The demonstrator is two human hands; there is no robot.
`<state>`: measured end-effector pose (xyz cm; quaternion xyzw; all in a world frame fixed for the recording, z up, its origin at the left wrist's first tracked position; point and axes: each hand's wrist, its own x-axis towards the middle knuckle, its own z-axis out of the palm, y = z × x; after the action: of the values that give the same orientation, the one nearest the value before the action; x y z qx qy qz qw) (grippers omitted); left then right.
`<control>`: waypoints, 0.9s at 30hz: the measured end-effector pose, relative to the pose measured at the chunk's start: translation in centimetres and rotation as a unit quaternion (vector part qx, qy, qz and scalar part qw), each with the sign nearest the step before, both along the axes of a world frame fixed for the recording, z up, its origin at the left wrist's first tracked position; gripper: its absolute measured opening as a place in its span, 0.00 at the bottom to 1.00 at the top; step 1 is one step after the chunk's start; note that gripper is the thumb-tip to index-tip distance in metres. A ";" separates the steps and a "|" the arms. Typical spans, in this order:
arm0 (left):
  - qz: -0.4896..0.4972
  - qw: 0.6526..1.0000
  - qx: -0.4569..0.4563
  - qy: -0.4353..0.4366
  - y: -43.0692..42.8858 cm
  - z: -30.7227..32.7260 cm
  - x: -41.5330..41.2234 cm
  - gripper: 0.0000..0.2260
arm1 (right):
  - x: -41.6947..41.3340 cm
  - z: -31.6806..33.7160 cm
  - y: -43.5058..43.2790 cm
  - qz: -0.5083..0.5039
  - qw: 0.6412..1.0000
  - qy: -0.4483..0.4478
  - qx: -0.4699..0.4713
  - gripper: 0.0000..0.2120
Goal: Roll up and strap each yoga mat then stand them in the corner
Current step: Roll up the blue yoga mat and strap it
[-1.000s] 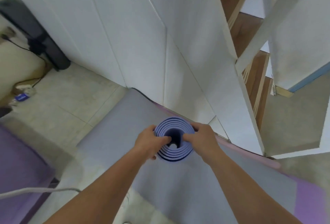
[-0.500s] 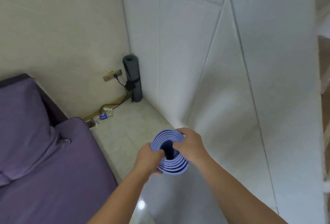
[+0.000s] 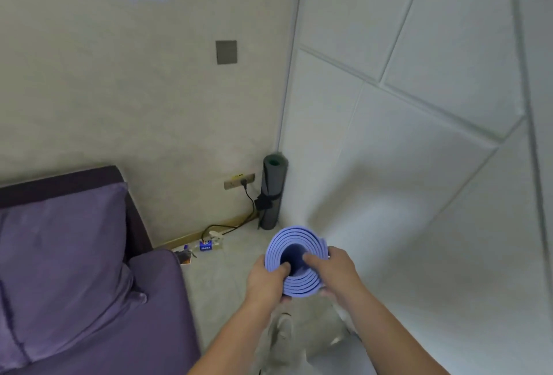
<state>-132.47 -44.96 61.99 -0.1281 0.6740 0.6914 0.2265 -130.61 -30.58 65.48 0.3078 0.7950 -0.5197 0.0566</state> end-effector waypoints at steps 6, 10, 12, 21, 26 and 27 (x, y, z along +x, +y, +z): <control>-0.050 0.998 -0.034 -0.017 2.2 -6.1 -12.7 0.06 | -14.1 -6.8 3.4 0.091 0.990 -0.004 0.109 0.05; -0.058 0.997 -0.050 -0.031 5.9 -12.7 -23.4 0.10 | -24.7 -14.2 8.3 0.109 0.984 -0.065 0.122 0.07; -0.052 0.997 -0.041 -0.049 7.9 -16.2 -28.1 0.17 | -29.0 -17.1 10.3 0.102 0.985 -0.087 0.104 0.06; -0.033 0.989 -0.022 -0.144 14.0 -25.6 -43.2 0.29 | -44.6 -23.8 15.6 0.076 0.988 -0.093 0.099 0.06; -0.028 0.986 0.018 -0.164 15.9 -30.0 -50.7 0.26 | -51.8 -28.9 17.6 0.086 0.984 -0.077 0.134 0.09; -0.030 0.986 0.025 -0.160 16.3 -31.0 -52.2 0.26 | -53.3 -30.1 18.2 0.089 0.983 -0.076 0.143 0.09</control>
<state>-184.71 -28.71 31.00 -0.2115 0.6153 0.6713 0.3550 -183.96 -12.36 35.33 0.2794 0.8785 -0.3689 0.1188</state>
